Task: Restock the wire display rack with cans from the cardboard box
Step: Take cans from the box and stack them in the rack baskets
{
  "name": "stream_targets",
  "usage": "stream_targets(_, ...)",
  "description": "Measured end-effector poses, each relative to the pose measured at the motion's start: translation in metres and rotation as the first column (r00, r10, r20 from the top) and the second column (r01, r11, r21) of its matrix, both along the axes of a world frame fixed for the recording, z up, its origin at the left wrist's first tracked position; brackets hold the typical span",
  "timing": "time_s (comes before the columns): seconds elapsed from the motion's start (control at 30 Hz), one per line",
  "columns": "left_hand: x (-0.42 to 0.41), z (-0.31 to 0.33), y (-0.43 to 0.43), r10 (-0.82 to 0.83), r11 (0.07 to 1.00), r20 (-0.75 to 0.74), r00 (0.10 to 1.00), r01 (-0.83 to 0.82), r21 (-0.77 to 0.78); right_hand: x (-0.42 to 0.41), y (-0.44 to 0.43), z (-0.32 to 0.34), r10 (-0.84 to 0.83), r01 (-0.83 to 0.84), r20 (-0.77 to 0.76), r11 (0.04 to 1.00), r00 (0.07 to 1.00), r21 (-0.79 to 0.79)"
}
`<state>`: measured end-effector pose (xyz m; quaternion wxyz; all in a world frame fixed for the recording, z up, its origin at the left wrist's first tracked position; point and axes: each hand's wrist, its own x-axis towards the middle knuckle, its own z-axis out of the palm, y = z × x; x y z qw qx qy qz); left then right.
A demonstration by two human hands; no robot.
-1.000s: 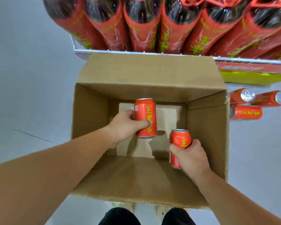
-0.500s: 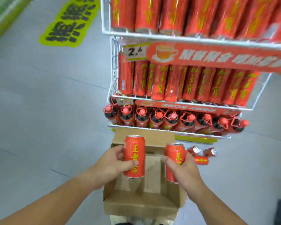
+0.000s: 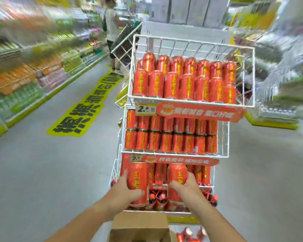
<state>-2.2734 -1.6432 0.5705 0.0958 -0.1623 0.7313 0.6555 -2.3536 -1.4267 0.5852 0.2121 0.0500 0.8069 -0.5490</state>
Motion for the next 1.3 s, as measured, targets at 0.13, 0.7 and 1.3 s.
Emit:
stream_targets(0.13,-0.011,0.058,0.0,-0.026,0.998,-0.109,0.994,0.02,-0.051,0.003,-0.001,0.065,-0.056,0.055,-0.084,0.998,0.995,-0.009)
stream_targets(0.7,-0.159,0.221,0.033,0.203,0.957,-0.322,0.925,-0.257,-0.135,-0.152,0.013,0.219,0.069,-0.107,-0.297,0.988,0.952,-0.113)
stream_targets(1.3,-0.317,0.299,-0.04,0.343,0.644,-0.462,0.818,-0.563,-0.518,-0.353,-0.088,0.276,0.181,-0.23,-0.357,0.968,0.916,-0.1)
